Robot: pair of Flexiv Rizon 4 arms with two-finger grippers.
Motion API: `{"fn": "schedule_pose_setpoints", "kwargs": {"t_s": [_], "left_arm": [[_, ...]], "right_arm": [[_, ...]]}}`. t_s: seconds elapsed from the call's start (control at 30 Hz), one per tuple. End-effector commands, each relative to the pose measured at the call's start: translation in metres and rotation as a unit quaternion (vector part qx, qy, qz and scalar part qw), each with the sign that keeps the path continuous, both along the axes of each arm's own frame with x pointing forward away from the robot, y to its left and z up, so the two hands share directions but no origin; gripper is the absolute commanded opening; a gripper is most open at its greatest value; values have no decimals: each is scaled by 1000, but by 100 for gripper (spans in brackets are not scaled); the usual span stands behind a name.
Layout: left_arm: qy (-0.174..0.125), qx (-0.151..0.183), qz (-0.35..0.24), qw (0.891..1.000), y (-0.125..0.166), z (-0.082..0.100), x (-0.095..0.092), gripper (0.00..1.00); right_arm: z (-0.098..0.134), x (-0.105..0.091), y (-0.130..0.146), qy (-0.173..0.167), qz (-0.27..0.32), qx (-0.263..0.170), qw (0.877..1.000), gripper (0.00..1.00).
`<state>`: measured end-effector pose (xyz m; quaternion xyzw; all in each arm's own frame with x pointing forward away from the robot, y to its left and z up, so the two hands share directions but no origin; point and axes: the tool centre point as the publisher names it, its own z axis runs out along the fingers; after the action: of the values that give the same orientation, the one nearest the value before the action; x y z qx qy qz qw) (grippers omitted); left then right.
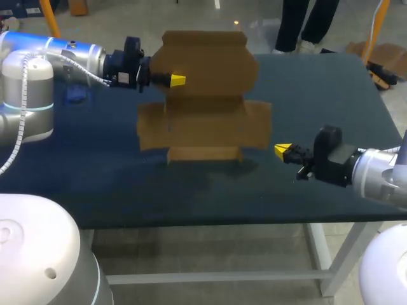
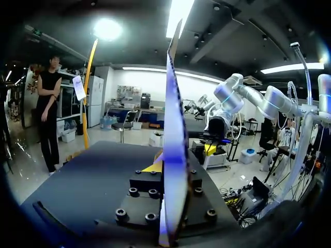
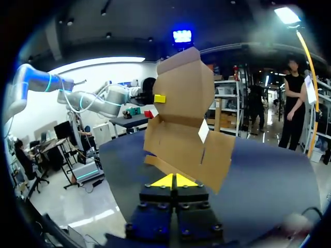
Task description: Assemble the packaging by folding the flat box into shape, placing the metal phone stand inside, and closing the box properly
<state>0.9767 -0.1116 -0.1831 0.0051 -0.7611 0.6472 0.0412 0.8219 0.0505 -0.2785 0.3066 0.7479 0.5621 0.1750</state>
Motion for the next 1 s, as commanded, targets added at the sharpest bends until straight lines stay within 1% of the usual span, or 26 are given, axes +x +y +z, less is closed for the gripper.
{"fn": "schedule_pose_setpoints", "kwargs": {"t_s": [0.03,0.37,0.53,1.0], "left_arm": [[-1,0,1,1000,0,-4,-3,0],[4,1,6,1000,1,-7,-8,0],[4,0,7,1000,2,-7,-16,0],[8,2,10,1000,6,-9,-30,0]], "right_arm": [[-8,9,13,2,0,-3,1000,0],[-17,15,29,12,11,-3,1000,0],[-19,16,33,13,13,-10,1000,0],[-24,17,42,18,19,-14,1000,0]]}}
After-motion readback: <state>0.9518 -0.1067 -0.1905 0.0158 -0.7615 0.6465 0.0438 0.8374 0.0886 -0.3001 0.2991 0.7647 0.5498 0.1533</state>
